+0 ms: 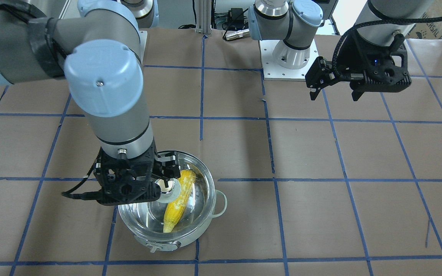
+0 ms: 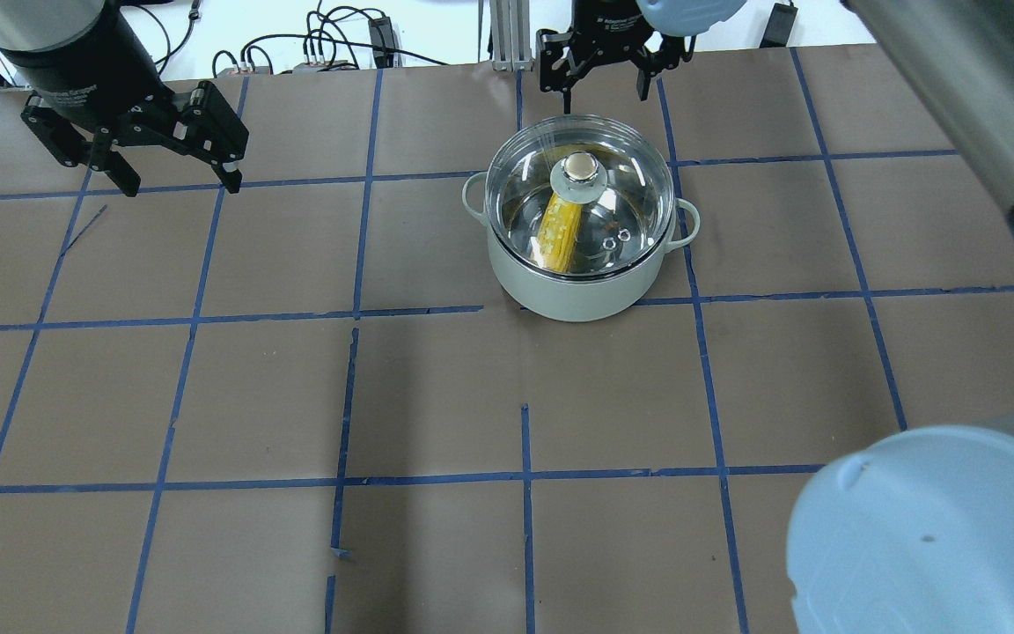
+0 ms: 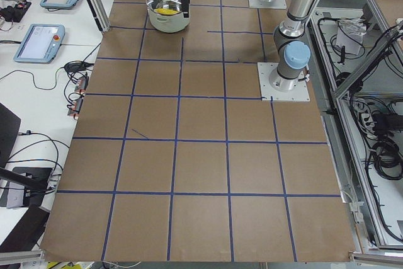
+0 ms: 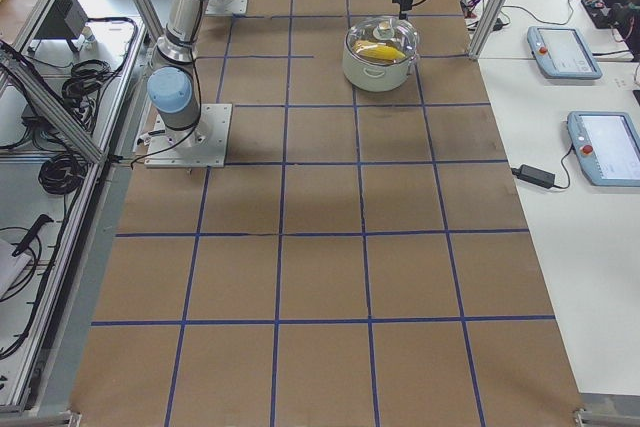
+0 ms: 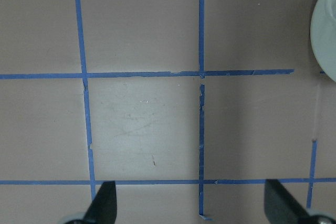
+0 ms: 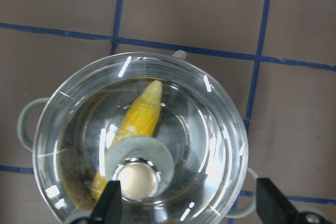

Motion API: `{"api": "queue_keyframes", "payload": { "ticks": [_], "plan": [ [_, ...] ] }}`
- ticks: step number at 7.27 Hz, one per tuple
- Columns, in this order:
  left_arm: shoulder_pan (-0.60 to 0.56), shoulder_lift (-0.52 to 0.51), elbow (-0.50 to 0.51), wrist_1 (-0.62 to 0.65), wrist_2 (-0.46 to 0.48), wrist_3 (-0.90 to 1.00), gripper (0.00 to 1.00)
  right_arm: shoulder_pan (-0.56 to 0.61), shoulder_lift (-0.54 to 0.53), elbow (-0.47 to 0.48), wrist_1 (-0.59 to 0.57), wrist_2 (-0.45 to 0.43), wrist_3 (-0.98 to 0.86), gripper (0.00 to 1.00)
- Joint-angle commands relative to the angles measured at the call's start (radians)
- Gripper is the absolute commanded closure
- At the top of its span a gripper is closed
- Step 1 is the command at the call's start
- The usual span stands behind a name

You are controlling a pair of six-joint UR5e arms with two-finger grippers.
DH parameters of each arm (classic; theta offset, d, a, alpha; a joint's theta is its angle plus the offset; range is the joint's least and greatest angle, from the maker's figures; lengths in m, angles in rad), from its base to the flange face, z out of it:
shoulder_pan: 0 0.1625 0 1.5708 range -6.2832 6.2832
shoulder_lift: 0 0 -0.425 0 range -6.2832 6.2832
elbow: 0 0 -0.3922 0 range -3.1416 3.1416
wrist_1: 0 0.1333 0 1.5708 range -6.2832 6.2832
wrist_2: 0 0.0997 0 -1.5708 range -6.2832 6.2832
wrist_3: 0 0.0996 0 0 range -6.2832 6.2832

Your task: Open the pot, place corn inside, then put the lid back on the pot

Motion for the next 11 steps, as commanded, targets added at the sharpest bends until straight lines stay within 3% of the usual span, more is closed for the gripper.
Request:
{"api": "queue_keyframes", "payload": {
  "ticks": [1, 3, 4, 11],
  "plan": [
    [-0.002, 0.021, -0.011, -0.001, 0.0, 0.007, 0.0, -0.139, -0.109, 0.129, 0.027, 0.004, -0.139, 0.0],
    [-0.002, 0.018, -0.013, 0.014, 0.002, -0.002, 0.0, -0.216, -0.236, 0.319, 0.009, 0.01, -0.146, 0.0],
    [-0.002, 0.02, -0.015, 0.014, -0.003, -0.004, 0.0, -0.239, -0.273, 0.359, 0.007, 0.01, -0.153, 0.0],
    [-0.002, 0.006, -0.013, 0.039, 0.005, -0.047, 0.0, -0.241, -0.283, 0.372, -0.002, 0.018, -0.15, 0.0]
  ]
}}
